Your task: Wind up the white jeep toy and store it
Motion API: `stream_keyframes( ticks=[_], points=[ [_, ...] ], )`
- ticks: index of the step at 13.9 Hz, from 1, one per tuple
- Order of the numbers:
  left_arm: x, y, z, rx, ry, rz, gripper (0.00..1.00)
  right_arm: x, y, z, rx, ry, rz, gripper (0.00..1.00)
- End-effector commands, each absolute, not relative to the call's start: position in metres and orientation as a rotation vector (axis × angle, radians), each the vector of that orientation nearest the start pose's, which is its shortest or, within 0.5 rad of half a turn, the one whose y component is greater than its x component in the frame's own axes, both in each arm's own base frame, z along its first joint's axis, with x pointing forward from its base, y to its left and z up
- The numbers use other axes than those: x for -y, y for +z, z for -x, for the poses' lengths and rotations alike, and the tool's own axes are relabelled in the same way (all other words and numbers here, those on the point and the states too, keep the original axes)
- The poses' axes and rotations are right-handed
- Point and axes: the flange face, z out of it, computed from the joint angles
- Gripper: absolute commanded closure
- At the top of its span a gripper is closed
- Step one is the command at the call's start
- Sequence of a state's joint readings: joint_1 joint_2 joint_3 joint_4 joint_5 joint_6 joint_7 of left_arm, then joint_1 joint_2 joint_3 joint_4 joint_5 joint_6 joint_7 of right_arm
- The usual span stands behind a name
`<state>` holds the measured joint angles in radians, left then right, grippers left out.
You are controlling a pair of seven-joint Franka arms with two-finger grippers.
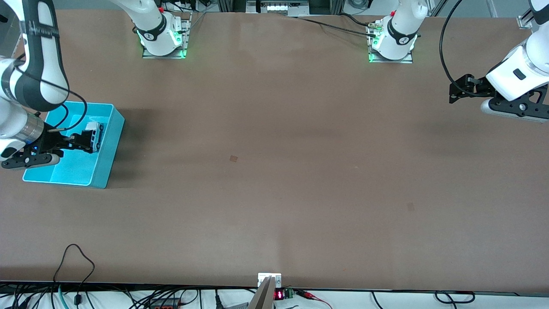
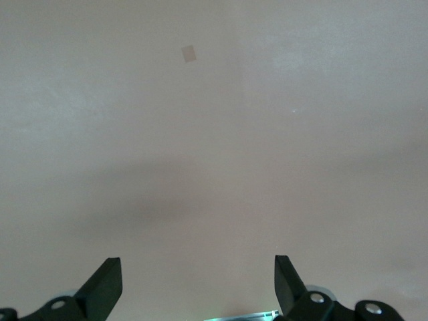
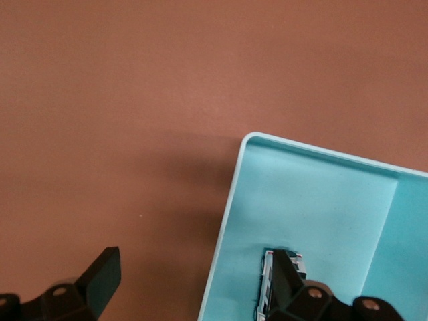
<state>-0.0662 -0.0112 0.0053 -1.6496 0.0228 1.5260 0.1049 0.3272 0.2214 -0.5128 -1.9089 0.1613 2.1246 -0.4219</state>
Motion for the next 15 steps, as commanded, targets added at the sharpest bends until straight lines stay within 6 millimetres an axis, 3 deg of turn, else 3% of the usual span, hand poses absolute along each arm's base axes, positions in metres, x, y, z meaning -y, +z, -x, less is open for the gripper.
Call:
stream_keyframes(
  ticks=[1,4,5,7,10,15],
  points=[
    [0.029,0.598,-0.541,-0.278,0.178,3.114,0.00,0.085,0.417,-0.599,0.302,-0.046,3.098,0.00],
    [0.032,0.600,-0.540,-0.282,0.171,3.114,0.00,0.070,0.446,-0.598,0.211,-0.030,3.095,0.00],
    [0.032,0.600,-0.540,-0.285,0.171,3.113,0.00,0.057,0.461,-0.595,0.203,-0.022,3.110,0.00],
    [0.032,0.600,-0.540,-0.285,0.171,3.113,0.00,0.025,0.501,-0.580,0.156,-0.037,3.137,0.00],
    [0.031,0.600,-0.540,-0.280,0.171,3.114,0.00,-0.007,0.547,-0.554,0.162,-0.050,3.139,0.00],
    [0.035,0.601,-0.540,-0.294,0.169,3.112,0.00,-0.015,0.601,-0.535,0.160,-0.094,3.126,0.00]
  ],
)
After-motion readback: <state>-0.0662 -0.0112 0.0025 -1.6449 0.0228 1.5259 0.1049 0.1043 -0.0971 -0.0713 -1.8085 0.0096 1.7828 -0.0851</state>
